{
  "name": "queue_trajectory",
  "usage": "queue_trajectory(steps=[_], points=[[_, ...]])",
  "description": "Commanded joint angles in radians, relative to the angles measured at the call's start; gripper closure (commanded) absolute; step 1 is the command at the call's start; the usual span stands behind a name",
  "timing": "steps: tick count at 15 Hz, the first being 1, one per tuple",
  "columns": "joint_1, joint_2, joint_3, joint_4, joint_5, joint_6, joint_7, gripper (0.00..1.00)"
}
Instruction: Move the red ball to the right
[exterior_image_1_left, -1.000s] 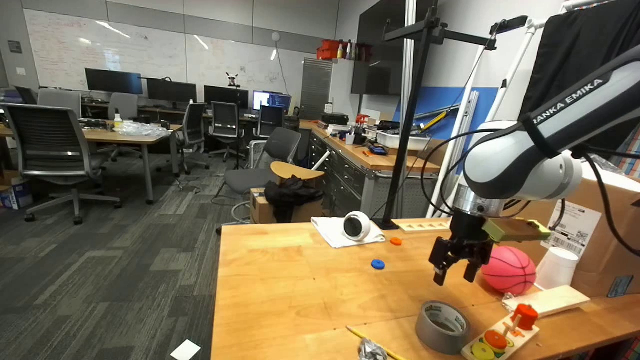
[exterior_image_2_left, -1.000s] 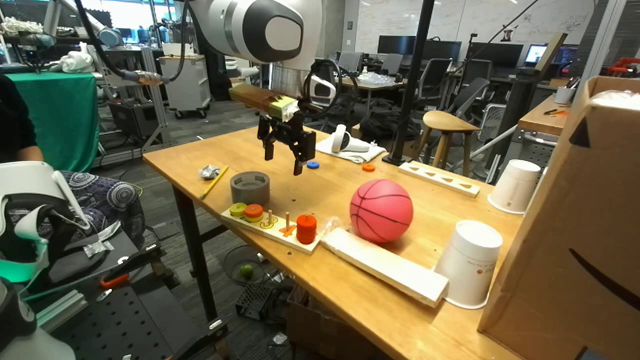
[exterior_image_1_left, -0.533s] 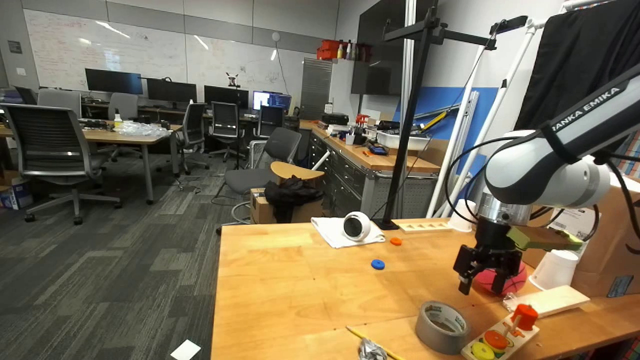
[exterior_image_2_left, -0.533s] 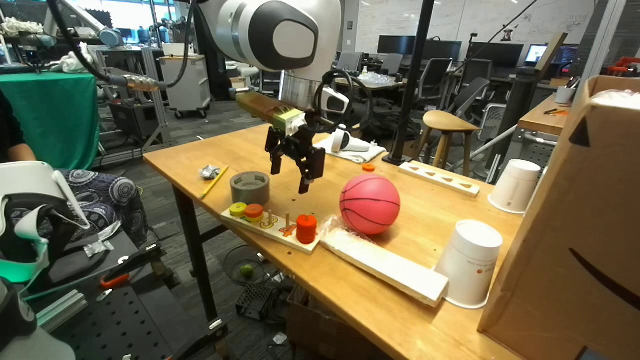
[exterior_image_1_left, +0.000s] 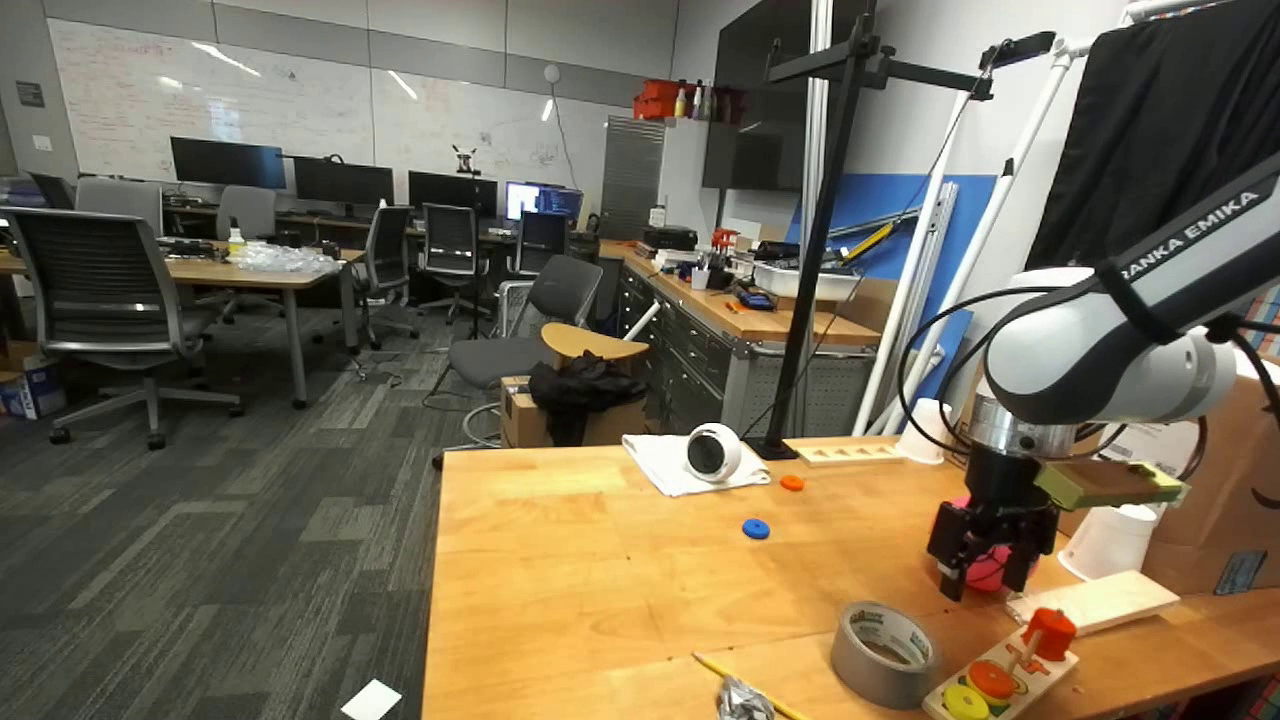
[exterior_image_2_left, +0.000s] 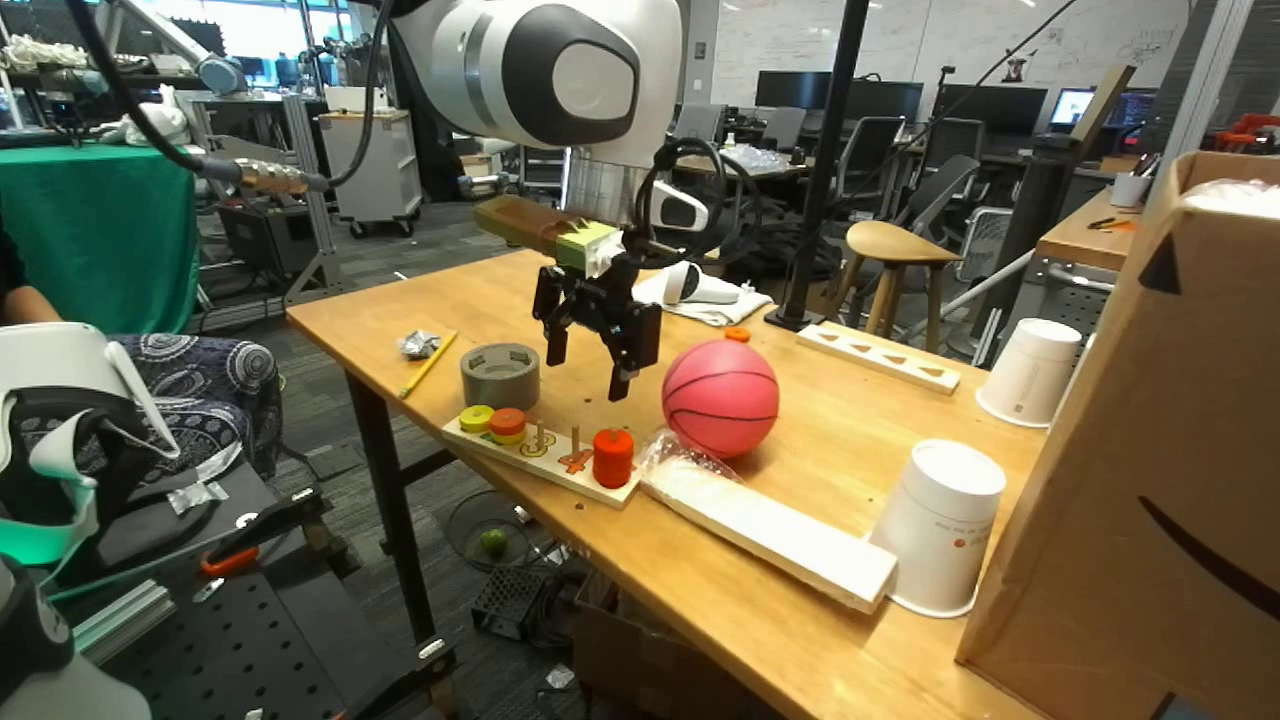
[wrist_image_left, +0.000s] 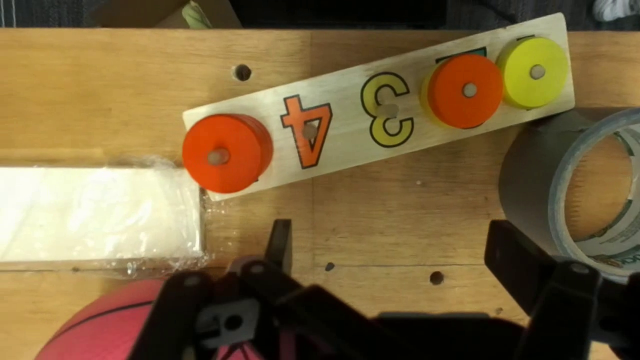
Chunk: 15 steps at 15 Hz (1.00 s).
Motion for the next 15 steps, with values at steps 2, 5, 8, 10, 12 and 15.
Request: queue_trajectory(steps=[2, 5, 8, 10, 12, 15], points=[[0.0, 0.017, -0.007, 0.018, -0.075, 0.052, -0.023, 0.0], [0.002, 0.048, 0.0, 0.046, -0.068, 0.087, -0.051, 0.0], [0.011, 0.092, 0.013, 0.097, -0.07, 0.116, -0.082, 0.0], [0.029, 0.11, 0.023, 0.145, -0.122, 0.138, -0.091, 0.0], [0.063, 0.11, 0.026, 0.2, -0.239, 0.111, -0.054, 0.0], [0.107, 0.079, 0.031, 0.224, -0.411, 0.1, -0.027, 0.0]])
